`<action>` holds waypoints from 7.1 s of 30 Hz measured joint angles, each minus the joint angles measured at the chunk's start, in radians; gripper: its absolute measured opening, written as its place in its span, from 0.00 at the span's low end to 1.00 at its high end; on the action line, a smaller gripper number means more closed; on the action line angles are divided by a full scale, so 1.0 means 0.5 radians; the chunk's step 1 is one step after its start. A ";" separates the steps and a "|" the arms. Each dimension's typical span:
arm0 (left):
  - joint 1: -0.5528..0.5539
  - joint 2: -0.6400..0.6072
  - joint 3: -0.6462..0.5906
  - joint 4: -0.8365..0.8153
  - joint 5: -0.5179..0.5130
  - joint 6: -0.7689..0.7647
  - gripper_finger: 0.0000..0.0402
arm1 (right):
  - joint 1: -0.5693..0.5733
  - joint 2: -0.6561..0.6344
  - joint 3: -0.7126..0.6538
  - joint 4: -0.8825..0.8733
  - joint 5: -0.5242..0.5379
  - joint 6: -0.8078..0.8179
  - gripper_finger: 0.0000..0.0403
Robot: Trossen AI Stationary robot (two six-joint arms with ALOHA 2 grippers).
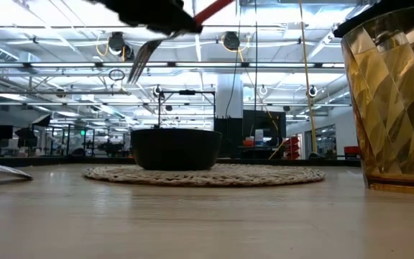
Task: Pick & Place Utensil
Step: Put the pink fork into the black bowl, then put the yellow spoon into the black bowl
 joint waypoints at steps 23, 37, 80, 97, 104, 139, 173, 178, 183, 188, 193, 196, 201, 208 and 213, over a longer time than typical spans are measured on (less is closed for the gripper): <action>0.852 -0.091 -0.359 0.866 0.759 -0.120 0.12 | 0.001 0.000 0.000 0.003 -0.051 0.011 0.32; 1.147 -0.092 -1.111 2.049 0.799 -0.617 0.12 | 0.000 0.000 0.000 0.005 -0.047 -0.003 0.32; 0.697 0.019 -1.130 2.273 1.206 -0.988 0.13 | 0.000 0.002 0.000 0.228 -0.044 -0.173 0.32; 0.112 0.007 -1.130 1.455 0.605 -0.917 0.15 | -0.001 0.002 0.000 0.229 -0.044 -0.212 0.32; 0.274 -0.048 -1.129 2.044 0.423 -0.563 0.12 | -0.002 0.002 0.000 0.229 -0.044 -0.195 0.32; 1.122 0.393 -1.131 2.189 0.149 -1.058 0.19 | -0.002 0.001 -0.001 0.228 -0.045 -0.195 0.32; 1.065 0.392 -1.130 2.099 0.139 -1.049 0.25 | -0.002 0.001 -0.001 0.229 -0.045 -0.157 0.32; 1.065 0.392 -1.130 2.111 0.176 -0.998 0.25 | -0.002 0.001 -0.001 0.229 -0.045 -0.157 0.32; 1.066 0.307 -1.130 2.204 0.547 -0.918 0.25 | -0.002 0.001 -0.001 0.229 -0.045 -0.157 0.32; 1.042 0.028 -1.129 1.987 1.064 -0.983 0.25 | -0.002 0.001 -0.001 0.220 -0.050 -0.157 0.32; 0.847 -0.363 -1.129 1.262 1.161 -0.863 0.25 | -0.002 0.001 -0.001 0.195 -0.050 -0.165 0.32; 0.686 -0.607 -1.129 0.773 1.062 -0.791 0.25 | -0.002 0.002 -0.001 0.196 -0.050 -0.200 0.32; 0.367 -0.915 -1.068 0.109 0.652 -0.807 0.25 | -0.002 0.002 -0.001 0.199 -0.047 -0.236 0.32; -0.033 -1.015 -0.861 -0.563 0.133 -0.918 0.25 | -0.002 0.002 -0.001 0.216 -0.046 -0.262 0.32; -0.218 -0.961 -0.727 -0.848 0.053 -1.059 0.25 | -0.002 0.001 -0.001 0.217 -0.045 -0.262 0.32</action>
